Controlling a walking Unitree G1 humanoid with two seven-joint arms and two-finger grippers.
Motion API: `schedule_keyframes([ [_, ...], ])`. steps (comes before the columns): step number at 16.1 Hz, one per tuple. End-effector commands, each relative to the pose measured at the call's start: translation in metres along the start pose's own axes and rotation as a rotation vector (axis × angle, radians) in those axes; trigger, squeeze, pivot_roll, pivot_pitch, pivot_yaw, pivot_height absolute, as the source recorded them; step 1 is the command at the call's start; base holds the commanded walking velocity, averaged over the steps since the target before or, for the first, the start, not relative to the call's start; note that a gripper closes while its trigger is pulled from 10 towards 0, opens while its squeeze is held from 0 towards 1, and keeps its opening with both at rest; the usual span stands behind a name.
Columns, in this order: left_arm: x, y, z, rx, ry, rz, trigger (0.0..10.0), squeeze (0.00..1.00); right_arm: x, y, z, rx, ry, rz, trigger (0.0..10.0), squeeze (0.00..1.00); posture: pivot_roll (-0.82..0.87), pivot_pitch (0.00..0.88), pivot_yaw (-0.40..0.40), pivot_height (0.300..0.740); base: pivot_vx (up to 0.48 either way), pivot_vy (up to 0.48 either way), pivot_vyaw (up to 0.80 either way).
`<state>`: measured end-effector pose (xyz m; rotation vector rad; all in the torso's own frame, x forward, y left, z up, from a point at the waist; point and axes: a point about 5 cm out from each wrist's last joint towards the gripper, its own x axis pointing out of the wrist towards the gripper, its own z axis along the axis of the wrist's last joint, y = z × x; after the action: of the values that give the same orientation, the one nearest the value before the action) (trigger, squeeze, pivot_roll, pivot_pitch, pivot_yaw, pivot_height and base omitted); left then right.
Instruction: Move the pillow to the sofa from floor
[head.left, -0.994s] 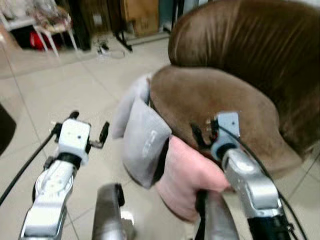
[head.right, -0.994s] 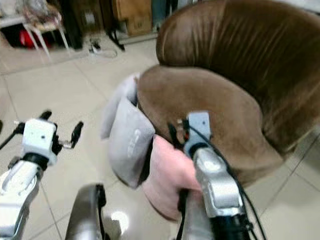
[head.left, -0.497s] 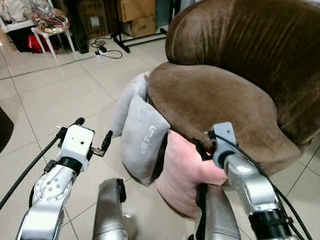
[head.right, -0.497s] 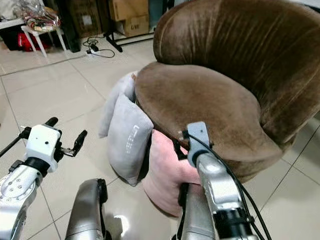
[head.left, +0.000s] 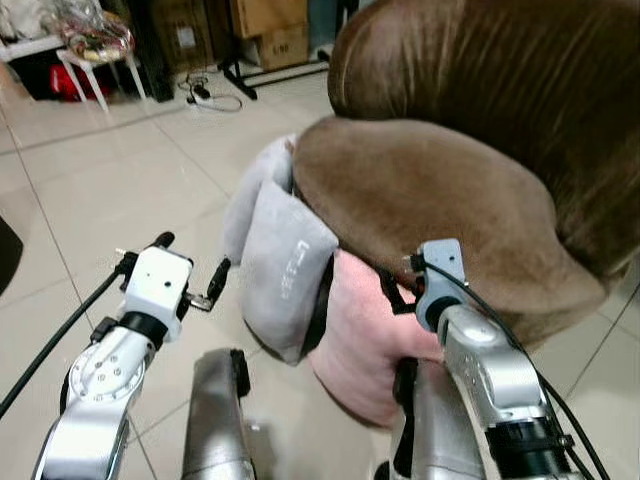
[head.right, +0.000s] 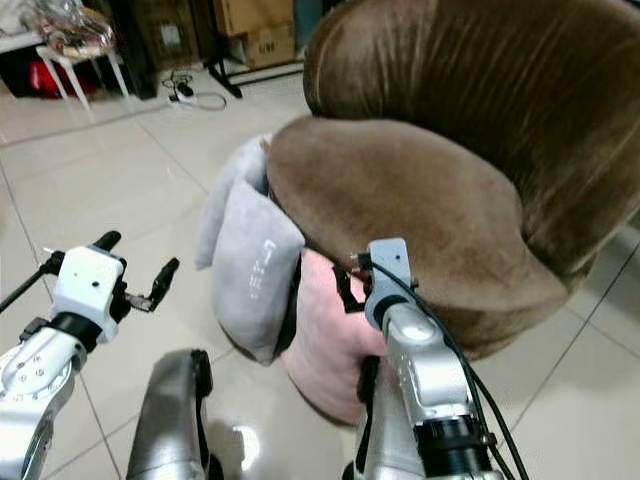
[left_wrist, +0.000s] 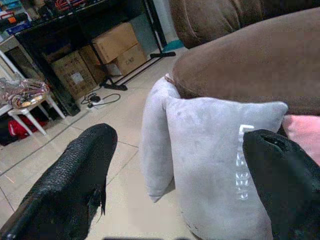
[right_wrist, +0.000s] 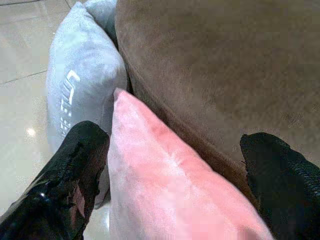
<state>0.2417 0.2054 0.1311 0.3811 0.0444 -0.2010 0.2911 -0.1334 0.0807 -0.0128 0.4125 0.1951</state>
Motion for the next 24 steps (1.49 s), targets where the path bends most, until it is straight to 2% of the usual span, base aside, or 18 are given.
schedule_keyframes([
  [1,0.000,-0.001,0.000,0.012,0.008,-0.009,10.0,0.00,0.000,0.001,-0.001,0.000,0.002,0.006,10.0,0.00,-0.01,0.000,-0.017,0.400,0.000,0.000,0.00],
  [4,0.000,0.000,0.001,0.011,0.008,-0.011,10.0,0.00,0.004,0.002,0.000,-0.035,0.010,0.013,10.0,0.00,-0.01,0.000,-0.023,0.375,0.000,0.000,0.00],
  [5,0.000,0.000,0.001,0.011,0.008,-0.019,10.0,0.00,0.006,0.002,0.000,-0.025,0.016,0.011,10.0,1.00,0.00,0.000,-0.023,0.375,0.000,0.000,0.00],
  [7,0.002,0.002,0.000,0.024,0.016,-0.033,10.0,0.00,0.017,0.002,0.001,-0.004,0.009,0.024,10.0,1.00,0.00,0.000,-0.021,0.375,0.000,0.000,0.00],
  [9,0.005,0.001,0.002,0.032,0.013,-0.089,10.0,0.00,0.030,-0.005,-0.011,-0.083,0.102,0.001,10.0,1.00,0.00,0.000,-0.022,0.375,0.000,0.000,0.00],
  [11,0.006,-0.001,0.005,0.024,0.006,-0.139,10.0,0.00,0.040,-0.013,-0.009,-0.135,0.135,-0.043,10.0,1.00,0.02,0.000,-0.026,0.375,0.000,0.000,0.00],
  [12,0.005,-0.002,0.006,0.011,0.005,-0.185,10.0,0.00,0.045,-0.016,-0.007,-0.168,0.148,-0.061,10.0,0.54,0.02,0.000,-0.024,0.375,0.000,0.000,0.00],
  [13,0.004,-0.004,0.006,-0.005,0.007,-0.236,10.0,0.00,0.049,-0.019,-0.006,-0.191,0.165,-0.081,10.0,0.00,0.02,0.000,-0.023,0.375,0.000,0.000,0.00],
  [15,0.003,-0.006,0.007,-0.005,0.007,-0.301,10.0,0.00,0.054,-0.026,-0.009,-0.250,0.220,-0.127,10.0,0.00,0.02,0.000,-0.022,0.375,0.000,0.000,0.00],
  [17,0.002,-0.010,0.009,-0.003,0.020,-0.377,10.0,0.00,0.055,-0.027,-0.019,-0.338,0.316,-0.090,10.0,0.00,0.03,0.000,-0.023,0.375,0.000,0.000,0.00],
  [20,0.004,-0.009,0.008,-0.021,0.028,-0.411,10.0,0.00,0.054,-0.023,-0.031,-0.350,0.385,-0.021,10.0,0.00,0.03,0.000,-0.025,0.375,0.000,0.000,0.00],
  [22,0.004,-0.012,0.004,-0.037,0.070,-0.483,10.0,0.00,0.053,-0.021,-0.037,-0.324,0.417,0.024,2.2,0.00,0.03,0.000,-0.025,0.375,0.000,0.000,0.00],
  [23,0.003,-0.014,0.001,-0.047,0.107,-0.524,10.0,0.00,0.053,-0.020,-0.037,-0.314,0.420,0.037,0.0,0.00,0.02,0.000,-0.024,0.375,0.000,0.000,0.00],
  [24,0.002,-0.016,0.000,-0.054,0.135,-0.567,10.0,0.00,0.053,-0.020,-0.037,-0.315,0.423,0.046,0.0,0.00,0.02,0.000,-0.026,0.375,0.000,0.000,0.00],
])
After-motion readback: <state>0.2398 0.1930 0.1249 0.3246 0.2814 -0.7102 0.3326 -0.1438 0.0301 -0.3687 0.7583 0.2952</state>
